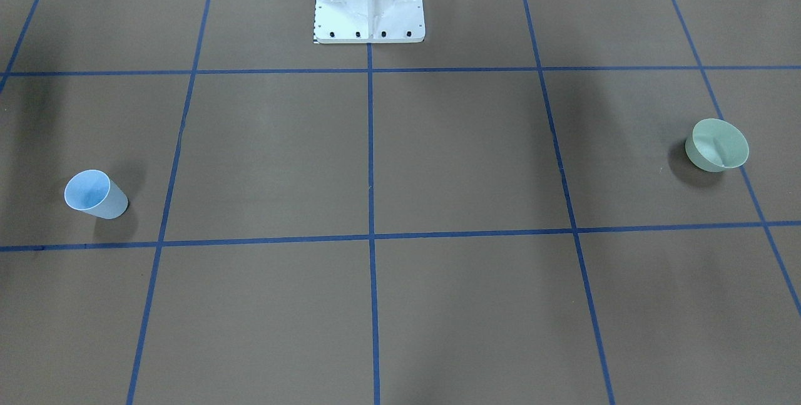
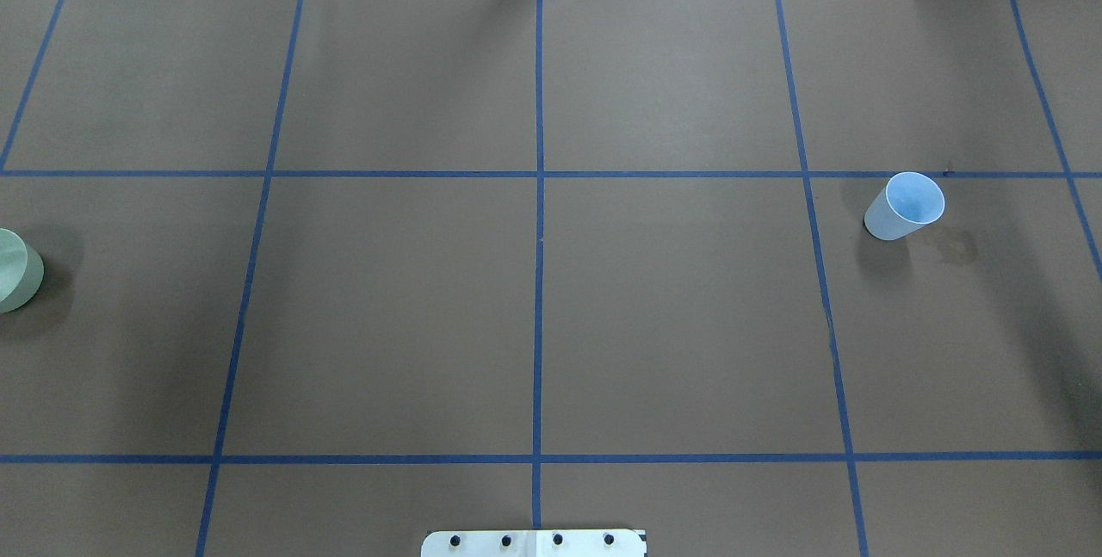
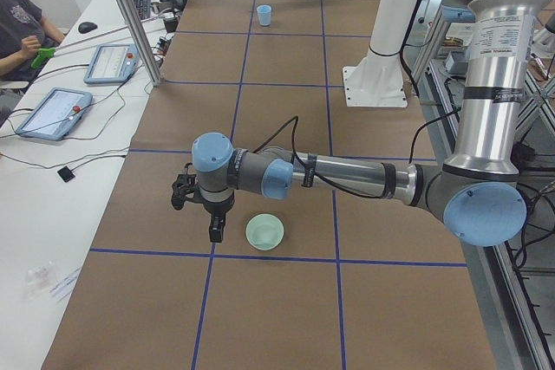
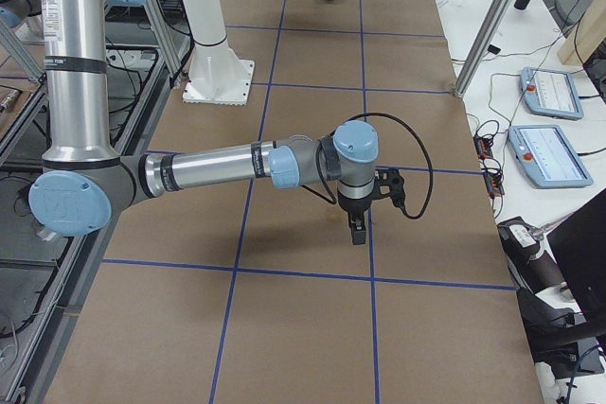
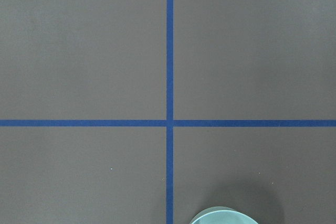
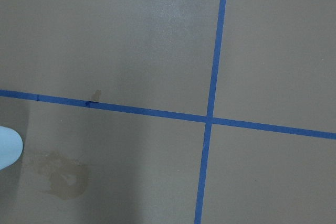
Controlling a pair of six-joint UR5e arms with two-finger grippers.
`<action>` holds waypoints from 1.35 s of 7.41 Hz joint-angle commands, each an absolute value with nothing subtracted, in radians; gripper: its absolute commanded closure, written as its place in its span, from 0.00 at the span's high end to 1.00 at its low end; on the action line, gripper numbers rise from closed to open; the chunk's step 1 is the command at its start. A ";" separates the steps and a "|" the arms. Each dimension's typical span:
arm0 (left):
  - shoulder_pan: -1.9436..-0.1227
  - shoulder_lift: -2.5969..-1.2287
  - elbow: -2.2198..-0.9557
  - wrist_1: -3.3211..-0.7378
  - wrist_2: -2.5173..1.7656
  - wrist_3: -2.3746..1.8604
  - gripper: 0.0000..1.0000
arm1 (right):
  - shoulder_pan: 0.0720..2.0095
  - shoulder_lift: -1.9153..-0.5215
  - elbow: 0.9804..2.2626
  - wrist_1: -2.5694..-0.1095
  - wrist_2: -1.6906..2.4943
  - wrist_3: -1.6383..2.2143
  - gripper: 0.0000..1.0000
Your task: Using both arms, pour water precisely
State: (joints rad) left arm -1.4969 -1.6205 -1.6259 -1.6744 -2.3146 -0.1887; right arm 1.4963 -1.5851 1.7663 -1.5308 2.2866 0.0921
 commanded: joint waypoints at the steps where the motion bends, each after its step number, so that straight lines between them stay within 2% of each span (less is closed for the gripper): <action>1: -1.491 -1.591 -1.652 -1.677 -2.319 -0.187 1.00 | 1.493 -1.586 1.764 -1.531 2.287 0.094 0.99; 3: -1.491 -1.542 -1.654 -1.689 -2.324 -0.181 1.00 | 1.488 -1.598 1.766 -1.529 2.289 0.094 0.99; 8: -1.485 -1.516 -1.646 -1.782 -2.347 -0.186 1.00 | 1.482 -1.608 1.773 -1.528 2.293 0.091 0.99; 10: -1.419 -1.476 -1.641 -1.834 -2.344 -0.189 1.00 | 1.479 -1.611 1.773 -1.529 2.293 0.089 0.99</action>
